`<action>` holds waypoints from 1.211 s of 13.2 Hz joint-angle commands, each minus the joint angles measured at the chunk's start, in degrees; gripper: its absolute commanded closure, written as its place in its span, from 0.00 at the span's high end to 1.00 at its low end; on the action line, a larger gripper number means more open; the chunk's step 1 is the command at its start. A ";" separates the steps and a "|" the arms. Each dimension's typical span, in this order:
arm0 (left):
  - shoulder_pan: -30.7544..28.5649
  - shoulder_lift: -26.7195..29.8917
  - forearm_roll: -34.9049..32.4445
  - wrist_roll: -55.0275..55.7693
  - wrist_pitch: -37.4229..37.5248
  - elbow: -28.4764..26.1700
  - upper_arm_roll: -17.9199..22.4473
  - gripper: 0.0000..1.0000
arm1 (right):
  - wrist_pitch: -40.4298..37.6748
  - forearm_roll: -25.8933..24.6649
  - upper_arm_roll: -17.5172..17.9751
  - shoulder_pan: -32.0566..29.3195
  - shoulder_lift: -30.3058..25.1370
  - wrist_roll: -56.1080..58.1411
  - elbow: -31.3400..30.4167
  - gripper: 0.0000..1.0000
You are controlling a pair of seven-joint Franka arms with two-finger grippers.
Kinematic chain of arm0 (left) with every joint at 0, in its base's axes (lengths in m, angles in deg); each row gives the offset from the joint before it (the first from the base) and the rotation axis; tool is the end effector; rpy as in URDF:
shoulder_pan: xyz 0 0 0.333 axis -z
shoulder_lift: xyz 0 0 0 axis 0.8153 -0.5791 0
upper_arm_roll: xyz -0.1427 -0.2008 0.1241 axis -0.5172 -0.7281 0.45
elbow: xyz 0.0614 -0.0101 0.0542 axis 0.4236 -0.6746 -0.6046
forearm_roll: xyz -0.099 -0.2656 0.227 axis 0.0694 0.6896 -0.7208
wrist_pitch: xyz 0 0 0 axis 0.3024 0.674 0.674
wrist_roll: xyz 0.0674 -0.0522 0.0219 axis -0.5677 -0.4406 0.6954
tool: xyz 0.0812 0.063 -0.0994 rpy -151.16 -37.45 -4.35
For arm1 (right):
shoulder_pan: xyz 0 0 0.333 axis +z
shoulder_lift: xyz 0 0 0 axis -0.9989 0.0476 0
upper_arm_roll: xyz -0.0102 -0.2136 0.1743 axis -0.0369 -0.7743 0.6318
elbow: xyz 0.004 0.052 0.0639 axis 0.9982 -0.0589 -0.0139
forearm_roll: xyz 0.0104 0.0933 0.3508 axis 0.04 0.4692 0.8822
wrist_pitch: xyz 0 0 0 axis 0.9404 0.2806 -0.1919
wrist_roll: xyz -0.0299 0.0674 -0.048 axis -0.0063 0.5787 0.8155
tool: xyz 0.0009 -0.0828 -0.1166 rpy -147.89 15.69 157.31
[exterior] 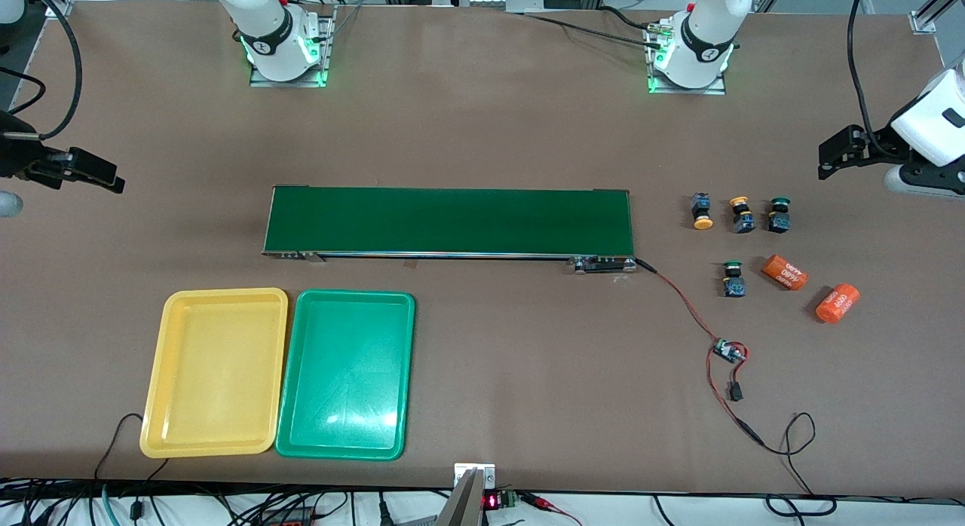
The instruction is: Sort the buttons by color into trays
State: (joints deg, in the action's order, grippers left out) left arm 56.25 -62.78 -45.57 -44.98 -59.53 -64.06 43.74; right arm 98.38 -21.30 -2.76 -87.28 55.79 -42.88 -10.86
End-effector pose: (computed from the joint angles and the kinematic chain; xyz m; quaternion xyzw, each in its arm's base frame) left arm 0.5216 0.0022 0.5211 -0.9970 0.0710 0.0197 0.0231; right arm 0.5417 -0.0322 0.5048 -0.9987 0.0344 0.0360 0.0075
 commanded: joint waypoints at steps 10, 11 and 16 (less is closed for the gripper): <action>0.29 -1.09 0.95 -1.30 1.74 1.05 0.72 1.00 | -0.31 0.52 0.27 0.10 0.30 -0.35 0.64 1.00; 0.38 -2.40 0.95 -1.21 1.92 1.05 0.72 1.00 | -0.31 0.61 0.27 -0.17 0.56 0.17 0.64 1.00; -2.41 -9.15 0.51 -1.22 4.12 1.14 1.25 1.00 | -0.31 0.53 0.27 -0.08 0.74 0.27 0.64 1.00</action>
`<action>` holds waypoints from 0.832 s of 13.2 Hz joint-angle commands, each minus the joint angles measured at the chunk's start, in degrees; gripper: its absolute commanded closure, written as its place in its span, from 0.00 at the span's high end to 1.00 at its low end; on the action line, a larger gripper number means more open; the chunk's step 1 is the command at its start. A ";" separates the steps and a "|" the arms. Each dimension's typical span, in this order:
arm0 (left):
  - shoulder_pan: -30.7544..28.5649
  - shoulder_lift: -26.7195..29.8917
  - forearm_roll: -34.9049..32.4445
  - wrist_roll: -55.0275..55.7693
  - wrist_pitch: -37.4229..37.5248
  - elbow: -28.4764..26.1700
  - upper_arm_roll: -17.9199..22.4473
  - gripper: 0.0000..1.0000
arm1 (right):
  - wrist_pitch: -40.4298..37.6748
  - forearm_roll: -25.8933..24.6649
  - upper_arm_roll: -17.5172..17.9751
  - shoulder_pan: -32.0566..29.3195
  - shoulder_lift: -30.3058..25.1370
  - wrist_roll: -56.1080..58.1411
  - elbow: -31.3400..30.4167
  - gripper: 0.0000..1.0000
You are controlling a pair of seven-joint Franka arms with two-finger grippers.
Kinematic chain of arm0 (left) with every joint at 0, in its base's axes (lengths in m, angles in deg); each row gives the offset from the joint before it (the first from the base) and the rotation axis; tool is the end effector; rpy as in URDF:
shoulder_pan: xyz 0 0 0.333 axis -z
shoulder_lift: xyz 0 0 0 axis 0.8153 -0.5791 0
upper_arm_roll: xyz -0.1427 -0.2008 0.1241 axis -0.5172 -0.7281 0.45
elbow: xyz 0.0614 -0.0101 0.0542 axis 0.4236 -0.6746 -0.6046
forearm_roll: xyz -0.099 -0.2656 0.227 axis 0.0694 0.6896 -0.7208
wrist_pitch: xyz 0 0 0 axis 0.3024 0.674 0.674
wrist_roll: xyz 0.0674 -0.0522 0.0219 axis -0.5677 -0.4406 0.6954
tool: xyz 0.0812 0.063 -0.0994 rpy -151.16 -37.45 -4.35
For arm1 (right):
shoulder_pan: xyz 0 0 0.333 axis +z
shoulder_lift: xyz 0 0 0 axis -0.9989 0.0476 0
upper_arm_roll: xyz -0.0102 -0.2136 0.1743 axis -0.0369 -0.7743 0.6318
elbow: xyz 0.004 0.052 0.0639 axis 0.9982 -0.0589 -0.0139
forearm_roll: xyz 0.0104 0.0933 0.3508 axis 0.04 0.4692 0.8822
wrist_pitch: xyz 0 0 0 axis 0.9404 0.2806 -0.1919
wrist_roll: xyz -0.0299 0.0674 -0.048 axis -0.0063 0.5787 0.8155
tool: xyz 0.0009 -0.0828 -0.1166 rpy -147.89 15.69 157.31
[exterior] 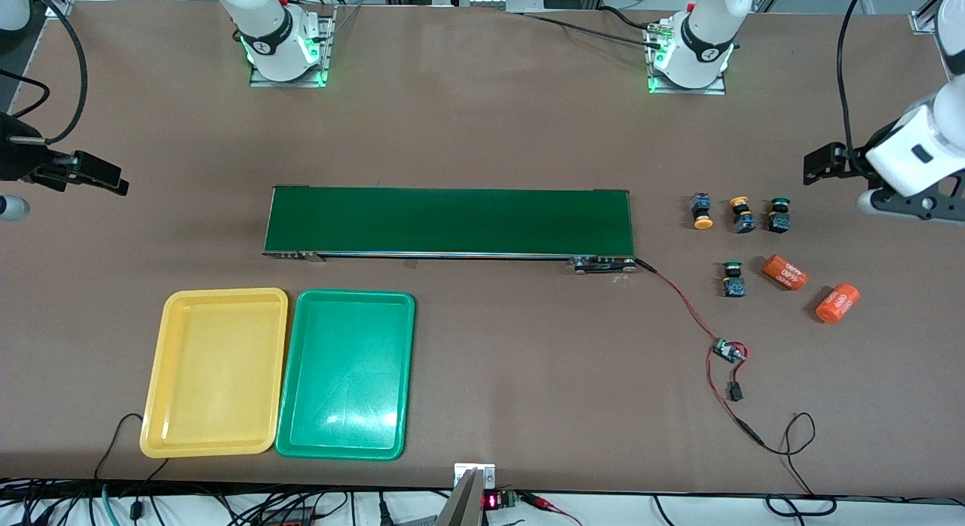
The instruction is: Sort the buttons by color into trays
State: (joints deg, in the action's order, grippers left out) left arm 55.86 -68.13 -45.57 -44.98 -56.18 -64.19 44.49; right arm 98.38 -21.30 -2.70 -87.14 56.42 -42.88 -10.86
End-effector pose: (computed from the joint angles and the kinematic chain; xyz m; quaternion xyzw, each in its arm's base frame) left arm 0.5273 0.0124 0.4670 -0.9933 0.0612 0.0967 0.0189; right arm 0.5437 -0.0303 0.4988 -0.9986 0.0327 0.0415 0.0073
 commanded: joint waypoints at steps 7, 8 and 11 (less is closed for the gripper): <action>-8.45 -16.66 -0.01 9.48 -16.16 -0.54 1.55 1.00 | -0.48 0.61 0.21 -0.21 0.46 0.36 0.55 1.00; -8.89 -16.66 -0.10 12.56 -20.90 -3.53 1.64 1.00 | -0.48 0.53 0.21 -0.04 0.46 0.36 0.55 1.00; -10.91 -17.28 -0.01 19.07 -34.96 -12.14 1.55 1.00 | -0.40 0.53 0.21 -0.04 0.46 0.36 0.64 1.00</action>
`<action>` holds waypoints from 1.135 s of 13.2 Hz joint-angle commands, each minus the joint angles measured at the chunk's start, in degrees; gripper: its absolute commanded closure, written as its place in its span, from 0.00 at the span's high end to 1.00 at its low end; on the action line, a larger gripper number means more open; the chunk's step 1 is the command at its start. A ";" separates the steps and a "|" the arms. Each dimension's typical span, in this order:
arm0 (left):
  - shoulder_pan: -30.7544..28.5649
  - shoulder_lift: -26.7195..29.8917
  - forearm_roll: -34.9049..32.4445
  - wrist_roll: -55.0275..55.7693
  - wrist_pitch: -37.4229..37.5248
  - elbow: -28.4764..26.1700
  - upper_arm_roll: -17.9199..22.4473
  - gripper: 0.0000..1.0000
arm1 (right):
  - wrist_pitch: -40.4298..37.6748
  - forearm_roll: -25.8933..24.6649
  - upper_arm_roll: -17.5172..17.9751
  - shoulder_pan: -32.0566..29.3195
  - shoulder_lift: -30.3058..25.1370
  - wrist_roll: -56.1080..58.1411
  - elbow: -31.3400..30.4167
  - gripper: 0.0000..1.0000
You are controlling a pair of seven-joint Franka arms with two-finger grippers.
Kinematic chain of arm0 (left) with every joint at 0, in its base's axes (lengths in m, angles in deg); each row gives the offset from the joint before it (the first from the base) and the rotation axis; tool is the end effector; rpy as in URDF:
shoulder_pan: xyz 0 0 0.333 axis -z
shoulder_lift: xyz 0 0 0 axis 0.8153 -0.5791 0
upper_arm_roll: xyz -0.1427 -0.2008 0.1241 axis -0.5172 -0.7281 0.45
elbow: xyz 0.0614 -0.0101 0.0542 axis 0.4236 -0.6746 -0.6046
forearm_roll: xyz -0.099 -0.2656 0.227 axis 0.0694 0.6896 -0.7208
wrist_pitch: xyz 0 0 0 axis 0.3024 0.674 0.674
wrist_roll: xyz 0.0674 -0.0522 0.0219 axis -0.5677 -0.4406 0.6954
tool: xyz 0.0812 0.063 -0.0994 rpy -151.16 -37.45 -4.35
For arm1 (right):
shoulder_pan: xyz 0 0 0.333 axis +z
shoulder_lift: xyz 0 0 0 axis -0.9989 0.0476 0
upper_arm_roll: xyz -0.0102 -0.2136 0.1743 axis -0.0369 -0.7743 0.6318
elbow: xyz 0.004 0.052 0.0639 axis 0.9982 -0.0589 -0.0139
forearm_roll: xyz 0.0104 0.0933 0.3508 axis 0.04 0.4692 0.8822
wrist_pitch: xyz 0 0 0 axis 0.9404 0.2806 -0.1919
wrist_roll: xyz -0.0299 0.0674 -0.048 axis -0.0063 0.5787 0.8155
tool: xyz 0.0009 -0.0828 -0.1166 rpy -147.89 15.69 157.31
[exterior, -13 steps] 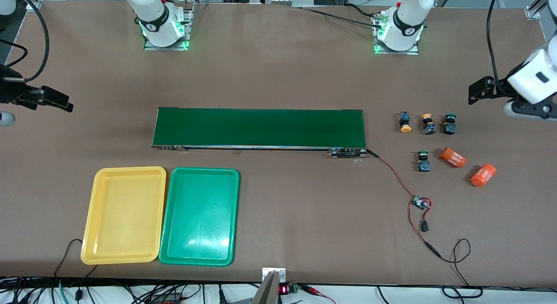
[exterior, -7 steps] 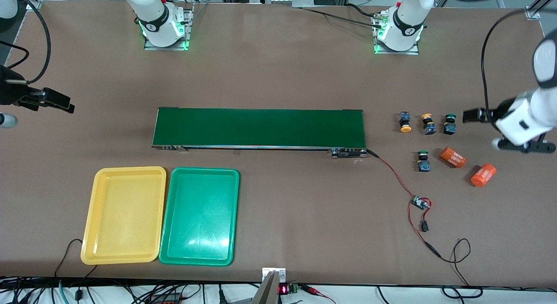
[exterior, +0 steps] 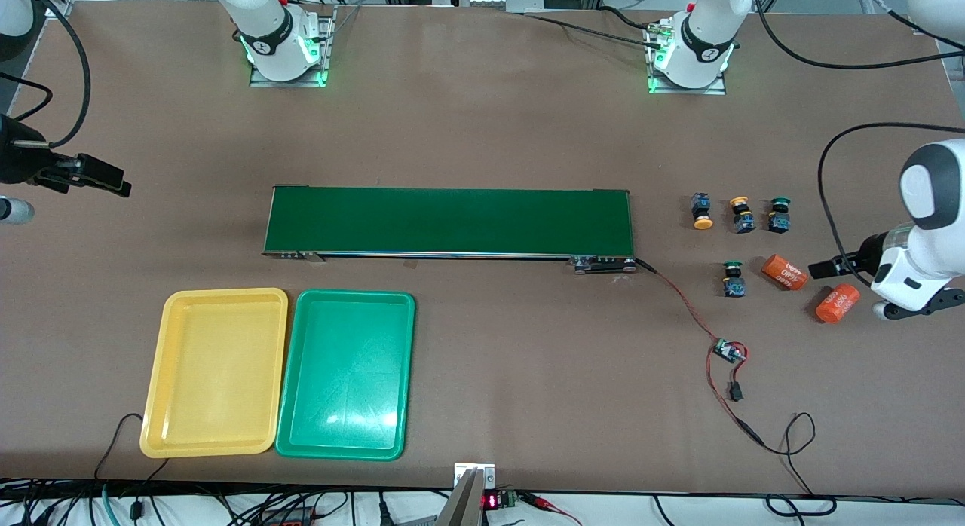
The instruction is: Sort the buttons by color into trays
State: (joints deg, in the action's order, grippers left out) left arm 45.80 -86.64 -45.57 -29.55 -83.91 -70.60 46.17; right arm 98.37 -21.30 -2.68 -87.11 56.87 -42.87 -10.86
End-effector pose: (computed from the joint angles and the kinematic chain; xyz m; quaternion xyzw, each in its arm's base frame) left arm 0.5763 0.1294 0.2682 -0.9837 -0.1620 0.0717 0.0307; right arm 0.5450 -0.0298 0.4945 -0.9984 0.0322 0.0455 0.0072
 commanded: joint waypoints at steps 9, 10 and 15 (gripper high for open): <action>-2.96 -5.10 0.43 9.99 -40.94 -21.85 -0.66 0.97 | -0.29 0.61 0.19 -0.07 0.02 0.43 0.64 1.00; -2.96 -5.10 0.43 10.94 -40.86 -21.85 -0.66 0.83 | -0.29 0.61 0.19 -0.07 0.02 0.43 0.64 1.00; -2.53 -2.47 0.17 10.35 -31.21 -18.96 -2.59 0.38 | -0.29 0.61 0.19 -0.24 0.10 0.43 0.64 1.00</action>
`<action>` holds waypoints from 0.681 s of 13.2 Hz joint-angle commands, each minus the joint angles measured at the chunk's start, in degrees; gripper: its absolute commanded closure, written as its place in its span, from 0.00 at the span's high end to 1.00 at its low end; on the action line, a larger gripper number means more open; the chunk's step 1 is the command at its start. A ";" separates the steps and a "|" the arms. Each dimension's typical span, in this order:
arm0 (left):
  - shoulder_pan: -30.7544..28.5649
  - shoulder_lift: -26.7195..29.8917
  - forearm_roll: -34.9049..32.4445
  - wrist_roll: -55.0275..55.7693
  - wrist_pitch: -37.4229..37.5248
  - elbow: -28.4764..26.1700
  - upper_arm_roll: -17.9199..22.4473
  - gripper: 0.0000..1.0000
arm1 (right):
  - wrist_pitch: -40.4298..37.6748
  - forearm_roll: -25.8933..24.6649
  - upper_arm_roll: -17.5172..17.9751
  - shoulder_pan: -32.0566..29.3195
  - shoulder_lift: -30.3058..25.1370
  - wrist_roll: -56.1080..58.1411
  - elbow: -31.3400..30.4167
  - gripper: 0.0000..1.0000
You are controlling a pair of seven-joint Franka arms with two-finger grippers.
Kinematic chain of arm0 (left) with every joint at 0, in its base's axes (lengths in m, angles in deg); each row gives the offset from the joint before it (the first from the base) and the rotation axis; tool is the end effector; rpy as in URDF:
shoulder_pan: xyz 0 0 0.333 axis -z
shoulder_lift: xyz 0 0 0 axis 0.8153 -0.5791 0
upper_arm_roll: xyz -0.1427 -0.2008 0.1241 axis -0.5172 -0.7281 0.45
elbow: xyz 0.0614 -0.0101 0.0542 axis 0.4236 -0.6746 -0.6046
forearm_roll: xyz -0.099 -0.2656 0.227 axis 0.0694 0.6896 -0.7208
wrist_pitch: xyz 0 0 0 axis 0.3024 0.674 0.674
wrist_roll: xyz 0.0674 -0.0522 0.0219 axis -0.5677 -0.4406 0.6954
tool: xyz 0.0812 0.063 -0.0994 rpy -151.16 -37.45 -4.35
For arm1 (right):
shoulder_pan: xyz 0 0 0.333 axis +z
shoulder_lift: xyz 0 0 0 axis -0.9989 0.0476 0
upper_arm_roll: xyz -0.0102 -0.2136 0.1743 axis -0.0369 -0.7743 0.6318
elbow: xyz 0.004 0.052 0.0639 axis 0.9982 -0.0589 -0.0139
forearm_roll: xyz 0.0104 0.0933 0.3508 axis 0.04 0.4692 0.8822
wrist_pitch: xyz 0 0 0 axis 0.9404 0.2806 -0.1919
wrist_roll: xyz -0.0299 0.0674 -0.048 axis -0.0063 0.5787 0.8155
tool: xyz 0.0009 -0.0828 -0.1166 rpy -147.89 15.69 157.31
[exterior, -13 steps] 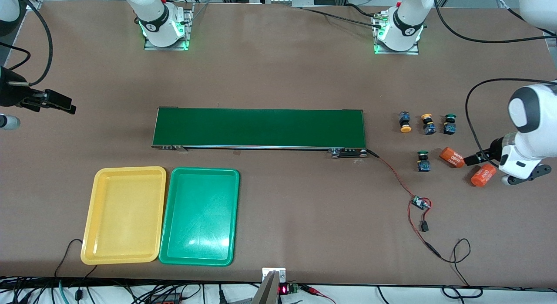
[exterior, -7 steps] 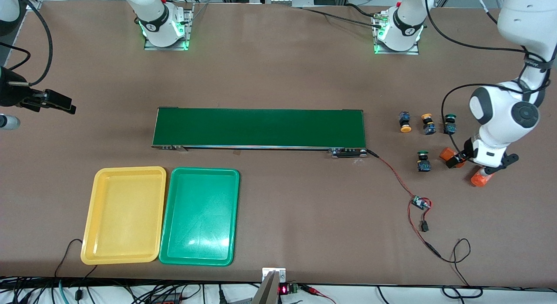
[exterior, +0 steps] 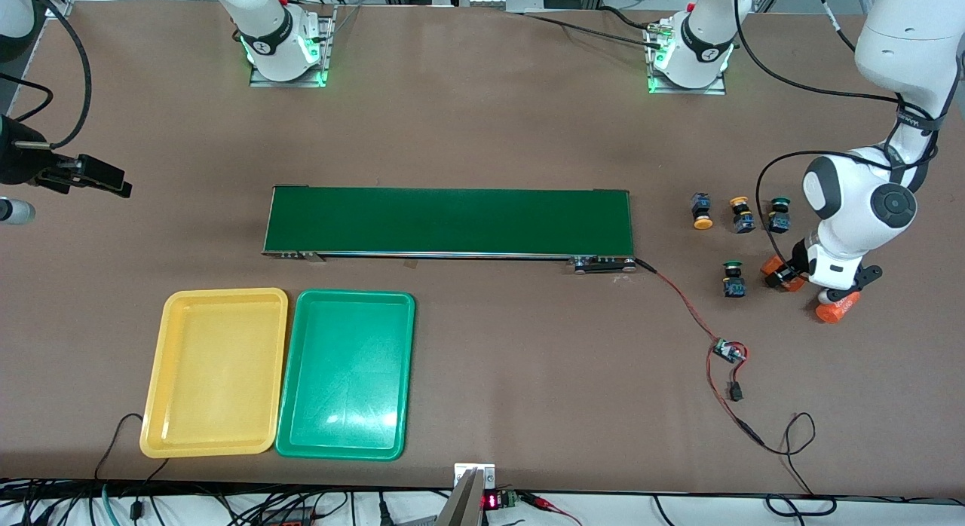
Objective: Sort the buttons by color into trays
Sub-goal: 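Grasp the orange cylinder with the left gripper and lift it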
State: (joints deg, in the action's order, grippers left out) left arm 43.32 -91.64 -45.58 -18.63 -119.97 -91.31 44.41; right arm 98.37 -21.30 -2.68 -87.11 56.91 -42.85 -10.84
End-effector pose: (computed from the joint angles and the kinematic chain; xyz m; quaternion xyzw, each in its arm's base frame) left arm 0.5308 0.1238 0.1315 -0.9672 -0.2525 -0.0204 0.0181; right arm 0.5451 -0.0299 0.4943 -0.9984 0.0320 0.0457 0.0072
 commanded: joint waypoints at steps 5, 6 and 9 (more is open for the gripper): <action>0.39 2.80 -0.01 -13.02 26.62 18.96 -1.70 0.37 | -0.47 0.70 0.19 -0.25 0.06 0.41 0.53 1.00; 0.31 2.80 0.08 -15.49 30.75 21.52 -3.02 0.37 | -0.47 0.70 0.19 -0.25 0.06 0.41 0.61 1.00; 0.31 4.11 0.08 -21.65 43.15 24.44 -7.93 0.38 | -0.56 0.70 0.19 -0.25 0.06 0.33 0.53 1.00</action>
State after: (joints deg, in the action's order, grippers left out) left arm 43.72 -88.27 -45.58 -35.91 -82.69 -68.21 39.31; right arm 98.37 -21.30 -2.68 -87.11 56.97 -42.85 -10.83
